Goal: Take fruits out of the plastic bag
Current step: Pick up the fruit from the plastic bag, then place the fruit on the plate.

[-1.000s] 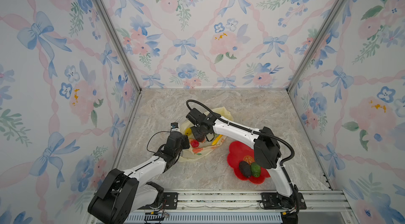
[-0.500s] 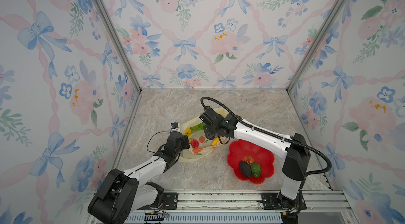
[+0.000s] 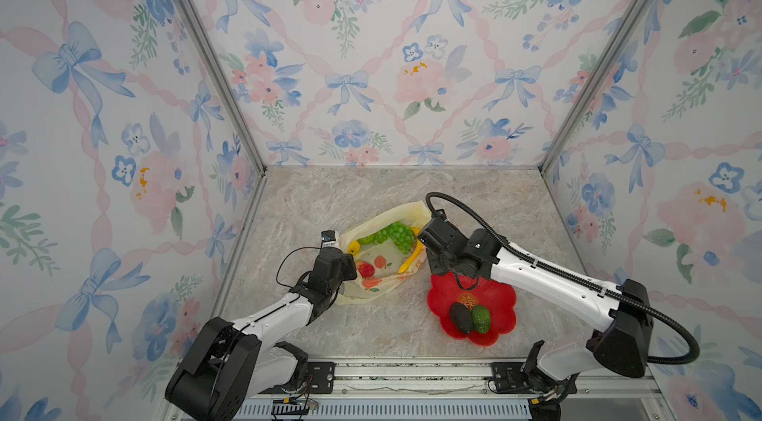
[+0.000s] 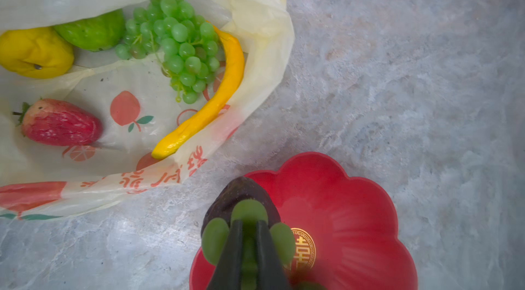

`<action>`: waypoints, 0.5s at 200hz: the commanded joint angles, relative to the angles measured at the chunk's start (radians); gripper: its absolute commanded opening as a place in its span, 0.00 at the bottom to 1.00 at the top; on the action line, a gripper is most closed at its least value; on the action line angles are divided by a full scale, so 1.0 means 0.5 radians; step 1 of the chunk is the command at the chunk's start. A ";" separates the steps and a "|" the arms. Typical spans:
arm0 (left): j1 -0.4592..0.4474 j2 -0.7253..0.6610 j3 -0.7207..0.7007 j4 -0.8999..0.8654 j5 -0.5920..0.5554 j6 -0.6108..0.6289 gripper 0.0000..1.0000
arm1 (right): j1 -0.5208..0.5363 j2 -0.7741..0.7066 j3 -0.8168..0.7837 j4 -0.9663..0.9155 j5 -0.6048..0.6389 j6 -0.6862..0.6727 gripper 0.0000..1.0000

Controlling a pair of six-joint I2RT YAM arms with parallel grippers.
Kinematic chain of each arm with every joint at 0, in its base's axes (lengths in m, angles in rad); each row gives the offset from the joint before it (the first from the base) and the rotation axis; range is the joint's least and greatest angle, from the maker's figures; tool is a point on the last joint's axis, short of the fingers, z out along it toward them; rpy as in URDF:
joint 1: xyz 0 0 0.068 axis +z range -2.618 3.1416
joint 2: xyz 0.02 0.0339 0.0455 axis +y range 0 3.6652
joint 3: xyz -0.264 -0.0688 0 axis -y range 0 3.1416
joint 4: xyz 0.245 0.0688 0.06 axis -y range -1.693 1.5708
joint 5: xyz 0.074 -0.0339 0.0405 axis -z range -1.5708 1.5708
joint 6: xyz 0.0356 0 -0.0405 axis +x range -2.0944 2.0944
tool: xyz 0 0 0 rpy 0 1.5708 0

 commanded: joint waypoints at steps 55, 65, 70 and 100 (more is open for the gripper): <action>0.017 0.021 -0.012 -0.022 0.008 -0.015 0.07 | -0.184 -0.323 -0.556 0.070 0.023 0.412 0.10; 0.018 0.026 -0.007 -0.022 0.010 -0.019 0.07 | -0.191 -0.343 -0.608 0.084 0.030 0.441 0.10; 0.017 0.030 -0.006 -0.023 0.015 -0.018 0.07 | -0.191 -0.349 -0.626 0.090 0.031 0.450 0.10; 0.016 0.032 -0.004 -0.023 0.019 -0.024 0.07 | -0.185 -0.360 -0.727 0.106 0.037 0.525 0.09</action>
